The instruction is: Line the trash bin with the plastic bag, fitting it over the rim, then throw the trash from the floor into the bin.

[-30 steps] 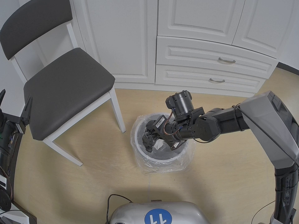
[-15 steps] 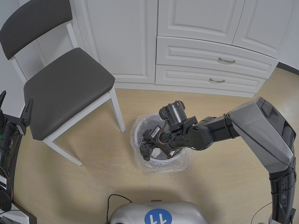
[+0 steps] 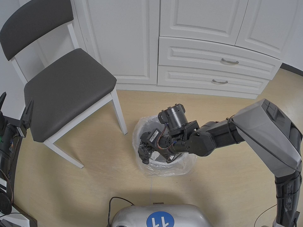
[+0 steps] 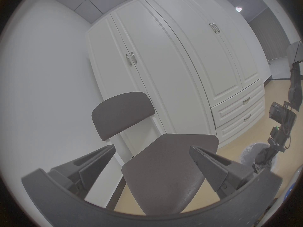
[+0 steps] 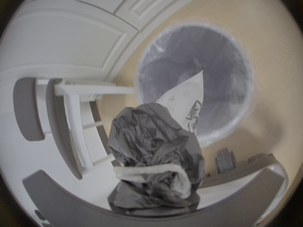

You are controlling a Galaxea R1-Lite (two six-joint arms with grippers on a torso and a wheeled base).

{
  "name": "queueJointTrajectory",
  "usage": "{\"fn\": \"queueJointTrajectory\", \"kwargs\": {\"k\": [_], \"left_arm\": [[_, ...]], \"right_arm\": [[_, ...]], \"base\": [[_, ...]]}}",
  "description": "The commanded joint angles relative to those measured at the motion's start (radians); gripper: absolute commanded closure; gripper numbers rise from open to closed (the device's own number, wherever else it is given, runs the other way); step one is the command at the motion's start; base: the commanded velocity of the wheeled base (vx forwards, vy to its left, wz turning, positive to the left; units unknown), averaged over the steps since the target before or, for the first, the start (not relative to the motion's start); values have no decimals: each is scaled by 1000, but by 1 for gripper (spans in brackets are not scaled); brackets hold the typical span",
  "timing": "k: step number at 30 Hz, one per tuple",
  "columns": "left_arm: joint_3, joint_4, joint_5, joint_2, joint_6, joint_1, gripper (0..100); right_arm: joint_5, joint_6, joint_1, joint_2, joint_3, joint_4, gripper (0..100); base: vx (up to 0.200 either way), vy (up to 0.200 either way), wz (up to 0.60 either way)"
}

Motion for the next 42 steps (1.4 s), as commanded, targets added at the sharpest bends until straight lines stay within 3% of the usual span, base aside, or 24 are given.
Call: {"fn": "queueJointTrajectory", "kwargs": {"k": [1, 7, 16, 25, 42], "left_arm": [[-1, 0, 1, -1, 0, 0, 0], [0, 0, 0, -1, 0, 0, 0], [2, 0, 0, 1, 1, 0, 0], [2, 0, 0, 1, 6, -1, 0], [3, 0, 0, -1, 6, -3, 0]], "right_arm": [[-6, 1, -36, 0, 3, -37, 100], [-51, 1, -29, 63, 3, -79, 100], [-58, -5, 14, 65, 35, -82, 100], [-98, -8, -80, 117, -3, -189, 100], [-100, -58, -95, 209, -37, -179, 100]], "base": [[0, 0, 0], [0, 0, 0], [0, 0, 0], [0, 0, 0], [0, 0, 0]]}}
